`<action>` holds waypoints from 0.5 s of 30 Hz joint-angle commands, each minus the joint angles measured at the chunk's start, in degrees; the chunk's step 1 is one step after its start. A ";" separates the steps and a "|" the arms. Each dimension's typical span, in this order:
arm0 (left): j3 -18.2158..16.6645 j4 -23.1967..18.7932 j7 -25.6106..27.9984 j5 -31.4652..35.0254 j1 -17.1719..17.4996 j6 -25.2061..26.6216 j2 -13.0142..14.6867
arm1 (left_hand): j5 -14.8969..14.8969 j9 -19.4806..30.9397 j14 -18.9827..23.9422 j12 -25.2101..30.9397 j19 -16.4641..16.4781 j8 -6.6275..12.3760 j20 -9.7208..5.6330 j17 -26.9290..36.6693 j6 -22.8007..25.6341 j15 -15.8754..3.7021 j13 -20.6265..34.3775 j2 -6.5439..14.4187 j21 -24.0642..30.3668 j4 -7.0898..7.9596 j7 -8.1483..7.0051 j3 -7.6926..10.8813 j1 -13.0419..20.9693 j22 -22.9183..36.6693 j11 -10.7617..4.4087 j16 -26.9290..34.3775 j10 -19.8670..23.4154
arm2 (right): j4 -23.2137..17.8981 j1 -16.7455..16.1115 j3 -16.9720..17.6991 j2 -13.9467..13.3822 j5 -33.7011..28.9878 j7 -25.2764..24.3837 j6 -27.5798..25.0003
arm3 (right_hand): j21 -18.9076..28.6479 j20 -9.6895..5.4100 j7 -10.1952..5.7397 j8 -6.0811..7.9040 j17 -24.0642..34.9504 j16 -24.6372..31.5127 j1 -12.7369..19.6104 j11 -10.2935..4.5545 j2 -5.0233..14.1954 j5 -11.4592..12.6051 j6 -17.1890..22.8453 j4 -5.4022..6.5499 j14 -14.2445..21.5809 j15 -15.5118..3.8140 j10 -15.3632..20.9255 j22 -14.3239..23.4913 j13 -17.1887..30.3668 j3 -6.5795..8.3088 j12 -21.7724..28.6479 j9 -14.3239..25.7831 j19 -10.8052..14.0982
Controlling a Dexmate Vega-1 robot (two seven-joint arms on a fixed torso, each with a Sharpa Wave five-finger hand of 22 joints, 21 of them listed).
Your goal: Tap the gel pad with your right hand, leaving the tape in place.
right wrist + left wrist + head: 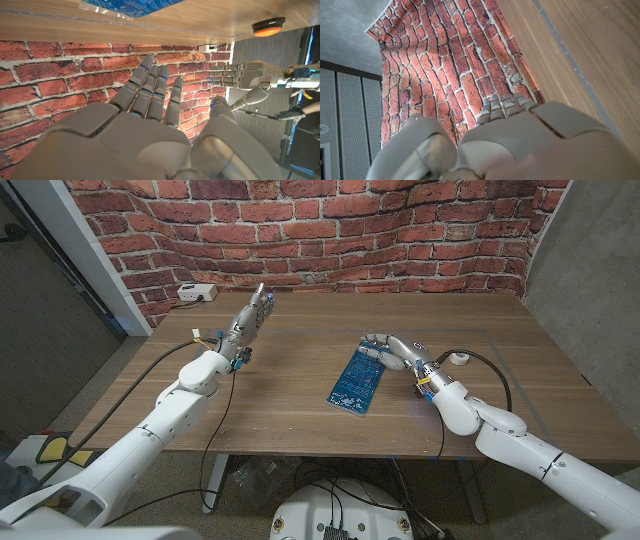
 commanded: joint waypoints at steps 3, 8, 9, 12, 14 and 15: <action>0.23 -0.04 0.02 -0.05 0.18 0.35 -0.07 | -0.28 0.09 0.02 -0.25 -0.31 -0.07 0.40 0.15 0.18 -0.22 0.23 -0.12 0.09 0.12 -0.30 -0.47 0.47 0.16 -0.19 0.06 0.12 | 2.15 -0.62 2.31 1.95 6.59 -1.19 3.65 | -0.32 -0.92 0.54 0.27 0.25 -0.04 -0.05 0.18 0.05 -0.15 0.31 0.06 0.62 -0.34 0.33 0.05 0.17 0.26 -0.16 0.19 0.51; 0.27 0.05 -0.05 0.03 0.13 0.17 -0.13 | -0.28 0.09 0.02 -0.25 -0.31 -0.06 0.38 0.15 0.25 -0.22 0.23 -0.10 0.10 0.12 -0.26 -0.53 0.48 0.16 -0.11 0.06 0.12 | 3.41 -0.52 3.21 2.73 9.83 -0.86 5.83 | -0.43 -0.78 0.67 0.18 0.27 -0.16 -0.11 0.66 0.13 -0.17 -0.10 0.13 0.37 0.03 -0.13 0.06 0.17 0.29 -0.40 0.18 0.47; 0.30 0.05 -0.10 0.08 0.12 0.16 -0.10 | -0.28 0.09 0.01 -0.23 -0.31 -0.06 0.36 0.15 0.25 -0.22 0.23 -0.10 0.10 0.13 -0.25 -0.54 0.49 0.16 -0.20 0.05 0.17 | 3.71 -0.45 3.37 2.88 10.48 -0.72 6.28 | -0.46 -0.75 0.73 0.16 0.28 -0.16 -0.12 0.72 0.17 -0.17 -0.19 0.15 0.37 0.01 -0.18 0.06 0.17 0.31 -0.43 0.18 0.43; 0.34 -0.15 -0.04 0.25 0.10 0.18 -0.01 | -0.28 0.10 0.06 -0.24 -0.31 -0.06 0.35 0.15 0.25 -0.20 0.23 -0.09 0.10 0.13 -0.23 -0.57 0.49 0.16 -0.09 0.07 0.15 | 4.37 -0.29 3.80 3.29 11.49 -0.73 7.11 | -0.50 -0.73 0.82 0.12 0.28 -0.23 -0.12 0.75 0.23 -0.18 -0.40 0.17 0.22 0.32 -0.23 0.06 0.17 0.34 -0.47 0.17 0.43; 0.27 -0.34 0.17 0.30 0.23 0.20 0.04 | -0.28 0.10 0.03 -0.22 -0.31 -0.08 0.36 0.15 0.21 -0.24 0.23 -0.08 0.10 0.13 -0.24 -0.60 0.50 0.16 -0.21 0.06 0.20 | 4.62 -0.18 4.06 3.48 11.94 -0.71 7.44 | -0.53 -0.70 0.85 0.11 0.29 -0.23 -0.13 0.89 0.25 -0.19 -0.47 0.18 0.22 0.34 -0.23 0.06 0.17 0.35 -0.48 0.17 0.42; 0.22 -0.42 0.25 0.30 0.30 0.19 0.07 | -0.28 0.10 0.01 -0.22 -0.30 -0.09 0.37 0.15 0.21 -0.21 0.23 -0.08 0.11 0.13 -0.27 -0.61 0.50 0.16 -0.19 0.06 0.20 | 4.74 -0.13 4.20 3.59 12.21 -0.69 7.62 | -0.54 -0.67 0.86 0.10 0.29 -0.25 -0.13 0.95 0.26 -0.19 -0.53 0.18 0.18 0.33 -0.23 0.06 0.17 0.36 -0.49 0.17 0.41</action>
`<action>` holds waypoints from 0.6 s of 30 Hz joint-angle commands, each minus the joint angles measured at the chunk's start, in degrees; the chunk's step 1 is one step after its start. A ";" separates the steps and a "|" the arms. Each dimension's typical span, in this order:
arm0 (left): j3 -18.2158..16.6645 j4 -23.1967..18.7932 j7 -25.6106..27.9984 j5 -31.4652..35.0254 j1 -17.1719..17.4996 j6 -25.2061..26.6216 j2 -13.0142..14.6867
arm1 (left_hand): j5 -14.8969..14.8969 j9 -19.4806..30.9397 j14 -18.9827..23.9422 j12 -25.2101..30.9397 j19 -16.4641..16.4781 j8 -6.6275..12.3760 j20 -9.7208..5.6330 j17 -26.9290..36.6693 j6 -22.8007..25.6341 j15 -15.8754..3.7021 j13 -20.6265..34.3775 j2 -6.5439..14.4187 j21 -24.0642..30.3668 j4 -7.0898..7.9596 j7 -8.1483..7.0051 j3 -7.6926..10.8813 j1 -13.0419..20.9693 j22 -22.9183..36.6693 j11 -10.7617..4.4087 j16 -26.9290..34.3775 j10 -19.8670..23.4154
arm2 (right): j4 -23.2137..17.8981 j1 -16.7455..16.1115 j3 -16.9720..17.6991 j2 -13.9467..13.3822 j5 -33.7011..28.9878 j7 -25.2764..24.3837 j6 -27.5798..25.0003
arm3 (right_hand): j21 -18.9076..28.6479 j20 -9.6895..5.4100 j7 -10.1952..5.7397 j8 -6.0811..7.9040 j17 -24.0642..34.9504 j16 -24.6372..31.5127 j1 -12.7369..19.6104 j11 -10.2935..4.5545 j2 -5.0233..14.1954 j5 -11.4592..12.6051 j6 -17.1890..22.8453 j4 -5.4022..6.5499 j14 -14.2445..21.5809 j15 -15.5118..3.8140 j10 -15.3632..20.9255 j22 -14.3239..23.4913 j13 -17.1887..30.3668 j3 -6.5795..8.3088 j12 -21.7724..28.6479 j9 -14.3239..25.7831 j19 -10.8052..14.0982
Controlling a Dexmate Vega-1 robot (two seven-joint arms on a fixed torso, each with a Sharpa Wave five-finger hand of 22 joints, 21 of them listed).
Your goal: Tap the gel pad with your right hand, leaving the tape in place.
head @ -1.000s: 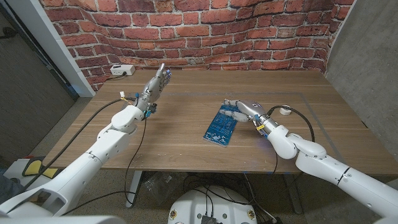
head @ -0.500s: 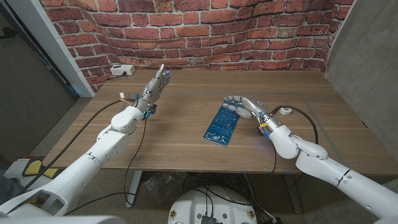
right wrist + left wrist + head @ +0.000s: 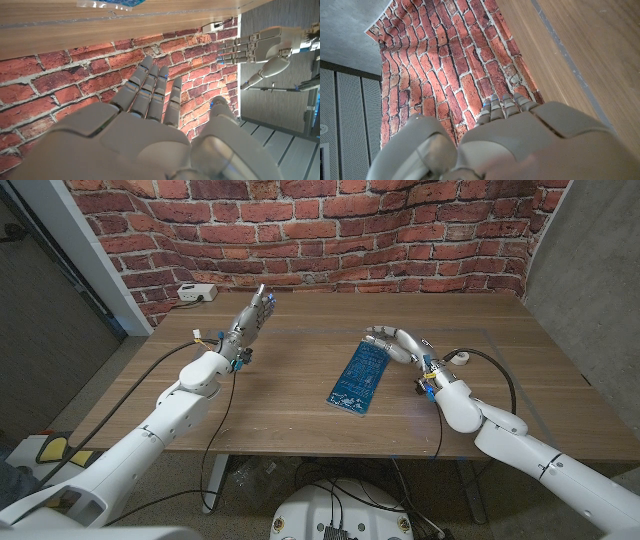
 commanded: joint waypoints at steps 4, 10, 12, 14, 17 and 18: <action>-0.08 -0.65 0.43 0.32 0.41 0.19 0.29 | -0.28 0.09 -0.01 -0.21 -0.34 -0.10 0.36 0.15 0.09 -0.22 0.23 0.23 0.10 0.18 -0.15 -0.30 -0.23 0.16 -0.22 0.05 0.23 | 2.31 0.40 2.37 2.00 5.91 0.19 3.13 | -0.11 -0.60 0.12 0.14 0.29 -0.08 -0.15 0.50 0.27 -0.21 -0.30 0.20 -0.02 0.62 0.18 0.06 0.18 0.37 -0.09 0.17 0.37; -0.06 -0.67 0.31 0.22 0.49 0.26 0.32 | -0.28 0.10 0.02 -0.24 -0.35 -0.10 0.39 0.15 0.11 -0.18 0.23 0.26 0.11 0.19 -0.11 -0.39 -0.22 0.16 -0.19 0.06 0.16 | 3.03 1.16 2.74 2.73 7.76 1.13 3.21 | -0.21 -0.49 0.50 0.20 0.32 -0.10 -0.22 0.79 0.39 -0.23 -0.36 0.28 -0.11 0.58 0.03 0.07 0.18 0.41 -0.19 0.16 0.31; 0.08 -0.60 0.08 0.21 0.37 0.34 0.30 | -0.28 0.10 0.10 -0.25 -0.36 -0.11 0.38 0.15 0.09 -0.15 0.23 0.27 0.11 0.19 -0.11 -0.41 -0.21 0.16 -0.18 0.10 0.15 | 3.20 1.38 2.92 2.95 9.07 1.92 3.06 | -0.26 -0.45 0.61 0.23 0.32 -0.12 -0.24 0.91 0.41 -0.24 -0.32 0.29 -0.17 0.62 -0.06 0.07 0.18 0.42 -0.23 0.16 0.25; 0.19 -0.50 -0.12 0.18 0.27 0.34 0.24 | -0.28 0.10 0.06 -0.24 -0.37 -0.12 0.36 0.15 0.07 -0.19 0.23 0.28 0.11 0.19 -0.23 -0.44 -0.20 0.16 -0.16 0.08 0.17 | 3.52 1.57 3.13 3.22 10.63 2.71 3.28 | -0.43 -0.27 0.98 0.30 0.33 -0.25 -0.26 0.87 0.45 -0.25 -0.28 0.31 -0.55 0.68 -0.29 0.07 0.19 0.44 -0.35 0.16 -0.01; 0.22 -0.40 -0.17 0.21 0.21 0.23 0.17 | -0.27 0.10 0.05 -0.24 -0.38 -0.12 0.38 0.15 0.10 -0.15 0.23 0.29 0.11 0.19 -0.22 -0.47 -0.19 0.16 -0.17 0.07 0.17 | 4.10 1.79 3.45 3.52 13.02 3.96 3.78 | -0.53 -0.21 1.29 0.39 0.33 -0.32 -0.30 1.22 0.46 -0.27 -0.17 0.34 -0.80 0.84 -0.70 0.07 0.19 0.45 -0.53 0.18 -0.10; 0.21 -0.33 -0.17 0.22 0.20 0.13 0.14 | -0.27 0.10 0.02 -0.24 -0.37 -0.12 0.38 0.15 0.10 -0.18 0.23 0.29 0.11 0.19 -0.22 -0.48 -0.19 0.16 -0.15 0.06 0.18 | 4.27 1.82 3.73 3.66 14.48 4.66 3.75 | -0.59 -0.19 1.36 0.39 0.33 -0.36 -0.32 1.19 0.46 -0.27 -0.20 0.35 -0.92 0.95 -0.81 0.08 0.19 0.45 -0.58 0.18 -0.23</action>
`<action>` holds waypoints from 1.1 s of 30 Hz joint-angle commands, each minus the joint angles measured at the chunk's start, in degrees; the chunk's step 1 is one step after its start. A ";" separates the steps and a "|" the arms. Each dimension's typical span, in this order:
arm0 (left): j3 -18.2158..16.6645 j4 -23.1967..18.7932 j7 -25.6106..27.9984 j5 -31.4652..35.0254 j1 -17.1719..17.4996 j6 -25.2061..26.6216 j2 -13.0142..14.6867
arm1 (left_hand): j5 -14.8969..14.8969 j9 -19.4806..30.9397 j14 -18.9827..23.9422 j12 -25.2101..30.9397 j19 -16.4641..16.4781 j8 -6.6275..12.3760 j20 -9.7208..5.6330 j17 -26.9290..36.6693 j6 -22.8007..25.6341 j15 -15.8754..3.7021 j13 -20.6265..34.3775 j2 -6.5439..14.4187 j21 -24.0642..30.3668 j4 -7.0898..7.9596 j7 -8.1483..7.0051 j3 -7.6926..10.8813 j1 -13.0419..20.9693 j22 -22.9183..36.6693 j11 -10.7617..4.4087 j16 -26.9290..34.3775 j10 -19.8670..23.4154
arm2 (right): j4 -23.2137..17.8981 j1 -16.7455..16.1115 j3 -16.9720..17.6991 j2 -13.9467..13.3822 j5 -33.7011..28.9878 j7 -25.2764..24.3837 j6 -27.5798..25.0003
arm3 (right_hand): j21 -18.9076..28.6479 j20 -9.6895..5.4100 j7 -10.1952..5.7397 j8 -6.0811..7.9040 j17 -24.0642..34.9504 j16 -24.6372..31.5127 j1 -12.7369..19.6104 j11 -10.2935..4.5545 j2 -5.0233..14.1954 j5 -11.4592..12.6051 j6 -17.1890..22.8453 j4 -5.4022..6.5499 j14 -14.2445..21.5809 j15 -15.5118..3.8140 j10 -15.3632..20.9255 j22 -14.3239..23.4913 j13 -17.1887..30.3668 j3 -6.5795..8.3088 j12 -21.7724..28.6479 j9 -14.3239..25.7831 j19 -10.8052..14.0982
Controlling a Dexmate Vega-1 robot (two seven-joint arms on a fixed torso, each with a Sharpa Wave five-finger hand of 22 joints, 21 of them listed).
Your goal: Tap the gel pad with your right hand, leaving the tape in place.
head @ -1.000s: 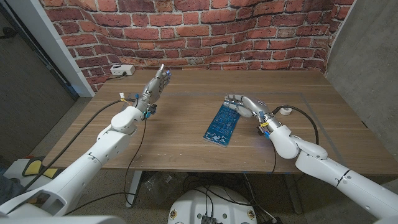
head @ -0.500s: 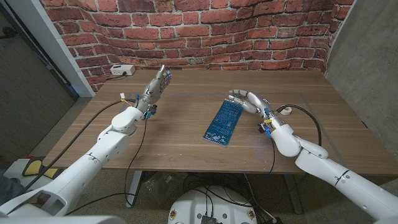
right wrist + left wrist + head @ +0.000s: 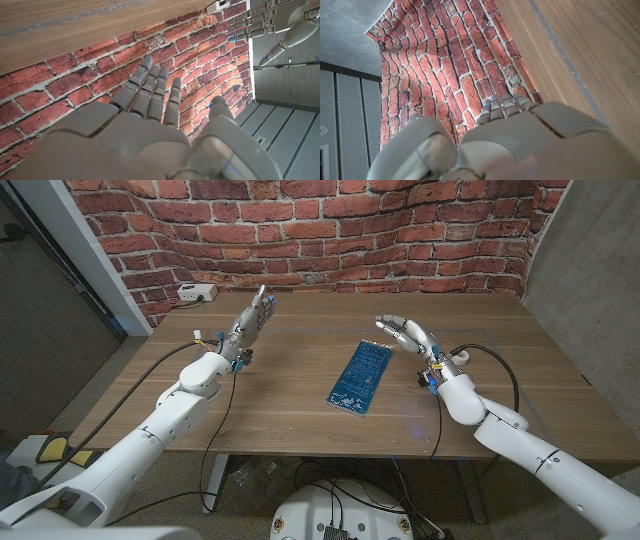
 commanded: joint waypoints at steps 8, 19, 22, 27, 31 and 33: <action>-0.05 -0.05 -0.18 -0.04 0.25 -0.35 -0.02 | -0.27 0.10 0.01 -0.23 -0.39 -0.12 0.33 0.15 0.12 -0.16 0.23 -0.27 0.11 0.08 -0.16 -0.34 0.43 0.16 -0.11 0.06 0.19 | 4.37 1.30 2.51 2.89 15.51 6.97 4.13 | -0.97 0.37 0.39 -0.06 0.36 -0.41 -0.37 1.18 0.02 -0.34 -1.59 0.18 -1.67 0.94 -1.48 0.08 0.22 0.07 -0.72 0.20 -1.32; 0.18 0.46 -0.99 -0.53 0.25 -0.15 -0.05 | -0.26 0.10 0.02 -0.24 -0.39 -0.11 0.30 0.15 0.17 -0.12 0.23 -0.22 0.12 0.09 -0.23 -0.47 0.47 0.16 -0.20 0.07 0.20 | 7.85 2.78 3.37 4.99 27.16 13.81 5.13 | -2.21 1.37 1.83 -0.53 0.46 -0.62 -1.52 2.04 -0.78 -0.46 -5.25 0.54 -4.66 2.59 -4.81 0.11 0.28 -0.63 -1.61 0.16 -3.33; 0.21 0.71 -1.22 -0.75 0.21 -0.05 -0.07 | -0.26 0.10 0.00 -0.26 -0.40 -0.13 0.26 0.15 0.15 -0.13 0.23 -0.21 0.12 0.09 -0.20 -0.50 0.48 0.16 -0.16 0.06 0.14 | 8.50 3.00 3.45 5.37 28.15 14.12 5.43 | -2.36 1.45 1.84 -0.42 0.47 -0.62 -1.67 2.11 -0.86 -0.46 -5.35 0.59 -4.97 2.78 -5.25 0.11 0.29 -0.72 -1.70 0.16 -3.61; 0.07 0.83 -1.24 -0.76 0.27 -0.13 0.10 | -0.26 0.10 0.05 -0.26 -0.40 -0.12 0.35 0.15 0.16 -0.11 0.23 -0.19 0.13 0.09 -0.23 -0.56 0.49 0.16 -0.14 0.08 0.14 | 9.49 3.33 3.49 5.88 29.66 14.73 5.69 | -2.61 1.54 2.38 0.82 0.47 -0.48 -2.15 2.18 -1.01 -0.44 -2.90 0.76 -5.54 2.97 -5.68 0.13 0.31 -0.96 -1.54 0.24 -3.85; 0.05 1.19 -1.63 -1.00 0.10 -0.22 0.05 | -0.26 0.10 0.05 -0.24 -0.40 -0.15 0.36 0.15 0.10 -0.10 0.23 -0.17 0.13 0.09 -0.22 -0.61 0.51 0.16 -0.15 0.08 0.20 | 10.87 3.58 3.72 6.60 32.20 16.12 6.45 | -2.77 1.52 2.42 0.60 0.44 -0.44 -2.26 2.50 -1.08 -0.42 -3.50 0.76 -5.79 3.14 -5.82 0.13 0.32 -1.03 -1.45 0.29 -4.07; 0.06 1.33 -1.82 -1.05 0.06 -0.31 0.05 | -0.25 0.10 0.05 -0.26 -0.41 -0.16 0.36 0.15 0.09 -0.10 0.23 -0.16 0.13 0.09 -0.19 -0.63 0.52 0.16 -0.18 0.08 0.15 | 11.55 3.65 3.92 7.06 33.62 16.79 6.95 | -2.84 1.52 2.43 0.24 0.43 -0.38 -2.34 2.56 -1.15 -0.41 -4.52 0.76 -5.85 3.17 -6.00 0.14 0.33 -1.08 -1.44 0.29 -4.14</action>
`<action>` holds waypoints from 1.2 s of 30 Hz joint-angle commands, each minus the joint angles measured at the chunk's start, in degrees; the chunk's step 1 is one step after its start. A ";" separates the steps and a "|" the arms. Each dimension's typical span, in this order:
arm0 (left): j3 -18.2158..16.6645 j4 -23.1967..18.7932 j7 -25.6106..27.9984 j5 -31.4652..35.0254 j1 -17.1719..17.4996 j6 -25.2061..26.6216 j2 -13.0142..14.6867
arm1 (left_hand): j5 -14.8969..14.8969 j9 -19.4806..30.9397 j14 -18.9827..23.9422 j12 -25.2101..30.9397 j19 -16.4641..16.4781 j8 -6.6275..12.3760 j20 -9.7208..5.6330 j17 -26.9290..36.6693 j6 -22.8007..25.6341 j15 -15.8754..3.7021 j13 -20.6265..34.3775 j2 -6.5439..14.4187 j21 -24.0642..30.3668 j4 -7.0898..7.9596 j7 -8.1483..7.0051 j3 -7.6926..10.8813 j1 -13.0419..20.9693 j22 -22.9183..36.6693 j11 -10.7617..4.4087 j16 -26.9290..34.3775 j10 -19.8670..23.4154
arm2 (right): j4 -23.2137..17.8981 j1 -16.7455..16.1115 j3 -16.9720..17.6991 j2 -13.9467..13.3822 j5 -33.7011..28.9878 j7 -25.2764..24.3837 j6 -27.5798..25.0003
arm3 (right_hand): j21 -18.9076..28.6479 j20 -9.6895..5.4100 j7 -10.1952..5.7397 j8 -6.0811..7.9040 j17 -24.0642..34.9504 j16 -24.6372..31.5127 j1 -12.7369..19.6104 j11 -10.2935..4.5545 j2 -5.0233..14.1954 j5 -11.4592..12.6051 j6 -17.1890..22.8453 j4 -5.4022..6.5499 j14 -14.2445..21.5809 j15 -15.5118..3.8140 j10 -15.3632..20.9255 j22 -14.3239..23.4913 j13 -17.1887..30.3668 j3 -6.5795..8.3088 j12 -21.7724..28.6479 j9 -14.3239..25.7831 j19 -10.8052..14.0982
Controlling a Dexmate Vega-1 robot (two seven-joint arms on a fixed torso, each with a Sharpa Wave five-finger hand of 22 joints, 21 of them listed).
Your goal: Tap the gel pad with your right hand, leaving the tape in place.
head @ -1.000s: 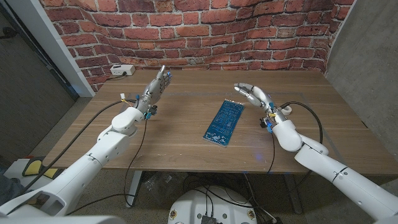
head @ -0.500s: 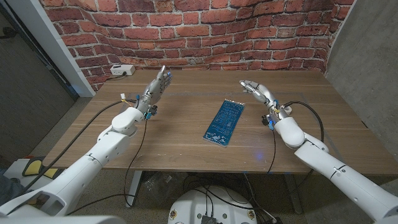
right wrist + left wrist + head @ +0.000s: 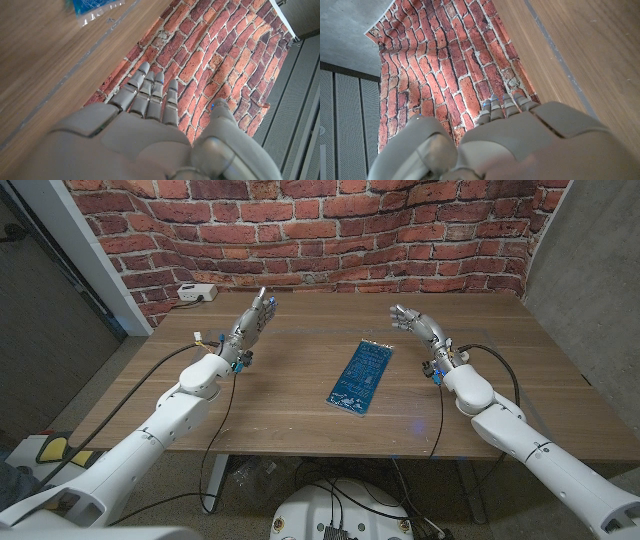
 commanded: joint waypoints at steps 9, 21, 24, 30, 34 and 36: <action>0.07 0.58 -1.88 -1.10 -0.06 0.03 0.33 | -0.25 0.10 0.00 -0.25 -0.43 -0.16 0.35 0.15 0.10 -0.16 0.23 -0.05 0.13 -0.15 -0.16 -0.48 0.47 0.16 -0.20 0.06 0.19 | 7.11 1.86 1.29 4.18 9.45 5.20 3.49 | -0.66 0.37 0.27 -0.84 0.18 0.14 -1.21 0.05 -0.40 0.04 -3.02 0.11 -1.43 0.61 -1.25 0.15 0.14 -0.60 0.22 0.26 -1.08; 0.03 -0.43 -1.60 -1.07 0.38 0.82 0.93 | -0.25 0.11 -0.06 -0.25 -0.45 -0.15 0.39 0.15 0.13 -0.16 0.23 -0.01 0.14 -0.14 -0.10 -0.61 0.50 0.16 -0.16 0.04 0.19 | 11.76 3.56 1.68 6.55 16.65 10.93 4.64 | -1.11 0.73 1.13 -1.01 0.23 0.15 -2.01 0.78 -0.90 0.07 -4.52 0.33 -2.44 1.02 -2.31 0.15 0.15 -1.12 0.15 0.20 -1.98; 0.00 -0.88 -1.19 -1.06 0.75 0.94 0.93 | -0.24 0.11 -0.04 -0.27 -0.45 -0.16 0.37 0.15 0.13 -0.12 0.23 0.01 0.14 -0.14 -0.14 -0.65 0.51 0.16 -0.35 0.05 0.14 | 12.70 4.16 1.58 6.82 17.00 11.40 4.54 | -1.17 0.76 1.25 -1.08 0.25 0.16 -2.23 0.89 -1.01 0.08 -5.04 0.41 -2.68 1.16 -2.29 0.15 0.15 -1.25 0.24 0.19 -2.08; 0.13 -1.18 -0.96 -0.70 0.69 1.17 1.06 | -0.24 0.11 -0.05 -0.29 -0.46 -0.16 0.38 0.15 0.14 -0.09 0.23 0.03 0.14 -0.14 -0.10 -0.71 0.53 0.16 -0.28 0.05 0.09 | 13.37 4.53 1.51 6.85 16.85 11.61 4.86 | -1.21 0.78 1.39 -1.00 0.26 0.24 -2.45 1.04 -1.11 0.10 -5.21 0.48 -2.70 1.24 -2.28 0.15 0.16 -1.39 0.33 0.18 -2.14; 0.18 -1.31 -0.78 -0.46 0.59 1.19 1.05 | -0.24 0.11 -0.04 -0.28 -0.46 -0.16 0.40 0.15 0.14 -0.12 0.23 0.04 0.14 -0.14 -0.08 -0.75 0.54 0.16 -0.22 0.06 0.11 | 13.69 4.63 1.53 6.89 17.01 11.88 5.11 | -1.23 0.75 1.39 -0.95 0.26 0.28 -2.57 0.91 -1.15 0.12 -5.29 0.52 -2.72 1.29 -2.23 0.15 0.16 -1.45 0.40 0.18 -2.17; 0.23 -1.30 -0.84 -0.42 0.52 1.17 1.01 | -0.24 0.11 -0.05 -0.28 -0.47 -0.15 0.38 0.15 0.16 -0.06 0.23 0.05 0.14 -0.14 -0.08 -0.78 0.54 0.16 -0.23 0.05 0.11 | 13.59 4.57 1.52 6.80 16.94 11.81 5.05 | -1.23 0.74 1.44 -0.91 0.26 0.31 -2.63 0.99 -1.17 0.13 -5.30 0.54 -2.70 1.34 -2.22 0.15 0.16 -1.48 0.43 0.18 -2.13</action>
